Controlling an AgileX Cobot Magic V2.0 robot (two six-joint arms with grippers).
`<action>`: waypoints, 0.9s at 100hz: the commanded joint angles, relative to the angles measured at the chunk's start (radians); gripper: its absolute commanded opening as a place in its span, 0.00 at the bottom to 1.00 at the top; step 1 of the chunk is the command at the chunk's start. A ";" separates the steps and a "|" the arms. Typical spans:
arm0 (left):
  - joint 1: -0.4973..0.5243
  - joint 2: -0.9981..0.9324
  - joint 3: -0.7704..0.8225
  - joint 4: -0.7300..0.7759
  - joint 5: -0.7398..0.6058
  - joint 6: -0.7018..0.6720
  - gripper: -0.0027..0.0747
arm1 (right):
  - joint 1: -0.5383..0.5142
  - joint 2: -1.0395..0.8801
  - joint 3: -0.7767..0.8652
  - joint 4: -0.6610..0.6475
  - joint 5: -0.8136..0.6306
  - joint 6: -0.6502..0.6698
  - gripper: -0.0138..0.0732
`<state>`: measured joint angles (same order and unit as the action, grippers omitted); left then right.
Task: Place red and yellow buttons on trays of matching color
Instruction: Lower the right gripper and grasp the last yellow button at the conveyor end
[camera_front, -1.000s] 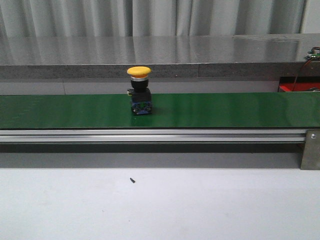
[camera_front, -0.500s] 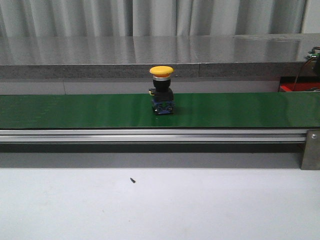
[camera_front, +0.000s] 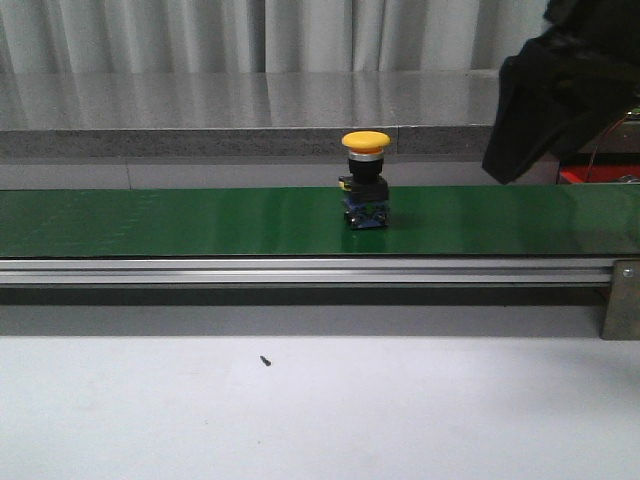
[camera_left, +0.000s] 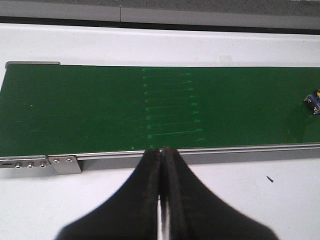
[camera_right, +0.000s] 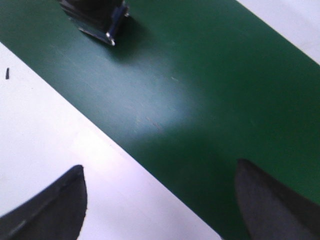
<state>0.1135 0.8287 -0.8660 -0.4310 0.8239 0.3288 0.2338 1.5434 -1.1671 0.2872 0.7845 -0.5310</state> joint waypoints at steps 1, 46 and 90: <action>-0.007 -0.001 -0.025 -0.029 -0.054 0.000 0.01 | 0.016 0.008 -0.066 0.028 -0.024 -0.012 0.85; -0.007 -0.001 -0.025 -0.029 -0.054 0.000 0.01 | 0.022 0.146 -0.224 0.121 0.023 -0.012 0.85; -0.007 -0.001 -0.025 -0.029 -0.054 0.000 0.01 | 0.021 0.197 -0.261 0.129 0.000 -0.011 0.47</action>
<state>0.1135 0.8287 -0.8660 -0.4310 0.8239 0.3288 0.2543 1.7879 -1.3907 0.3898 0.8232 -0.5315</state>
